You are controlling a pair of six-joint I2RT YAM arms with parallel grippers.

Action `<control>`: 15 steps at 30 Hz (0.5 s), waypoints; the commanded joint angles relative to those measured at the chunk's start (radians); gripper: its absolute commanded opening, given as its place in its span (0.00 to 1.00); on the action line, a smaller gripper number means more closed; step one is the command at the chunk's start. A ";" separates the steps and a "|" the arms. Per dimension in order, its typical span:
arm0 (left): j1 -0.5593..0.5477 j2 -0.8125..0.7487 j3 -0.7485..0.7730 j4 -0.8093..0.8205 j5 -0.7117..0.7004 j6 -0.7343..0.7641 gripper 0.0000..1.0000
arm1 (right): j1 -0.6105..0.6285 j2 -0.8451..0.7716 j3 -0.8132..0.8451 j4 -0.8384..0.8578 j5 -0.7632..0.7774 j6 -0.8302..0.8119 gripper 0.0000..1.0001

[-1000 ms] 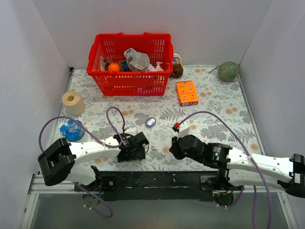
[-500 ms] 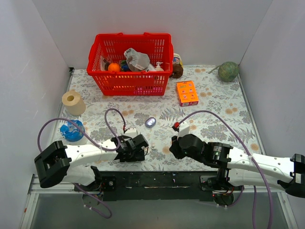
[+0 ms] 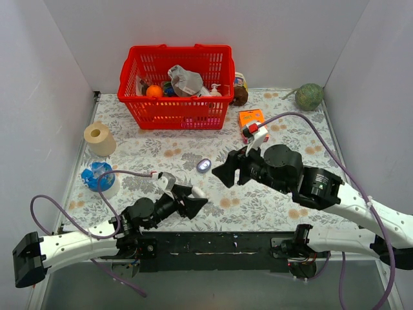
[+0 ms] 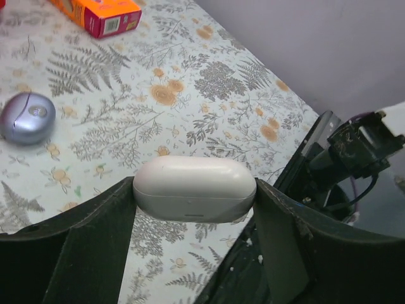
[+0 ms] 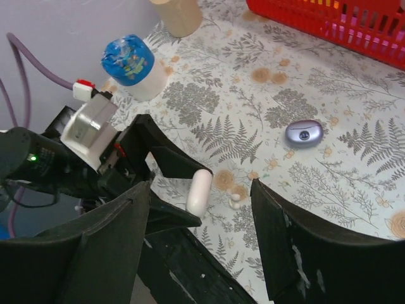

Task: Insert the wireless bluetooth earbuds into the charging case
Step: Open the charging case.

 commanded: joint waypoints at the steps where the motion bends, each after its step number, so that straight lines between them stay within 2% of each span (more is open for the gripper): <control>1: -0.004 0.010 -0.073 0.415 0.129 0.358 0.00 | -0.008 0.094 0.108 -0.131 -0.104 -0.025 0.73; 2: -0.006 0.035 -0.059 0.416 0.163 0.456 0.00 | -0.010 0.107 0.109 -0.134 -0.095 -0.029 0.73; 3: -0.004 0.059 -0.036 0.378 0.231 0.489 0.00 | -0.010 0.114 0.111 -0.131 -0.098 -0.042 0.74; 6: -0.004 0.144 0.022 0.350 0.299 0.578 0.00 | -0.013 0.166 0.143 -0.145 -0.137 -0.072 0.77; 10: -0.004 0.173 0.039 0.353 0.297 0.651 0.00 | -0.014 0.278 0.230 -0.255 -0.126 -0.091 0.79; 15: -0.004 0.140 0.041 0.333 0.266 0.688 0.00 | -0.016 0.299 0.217 -0.229 -0.138 -0.102 0.79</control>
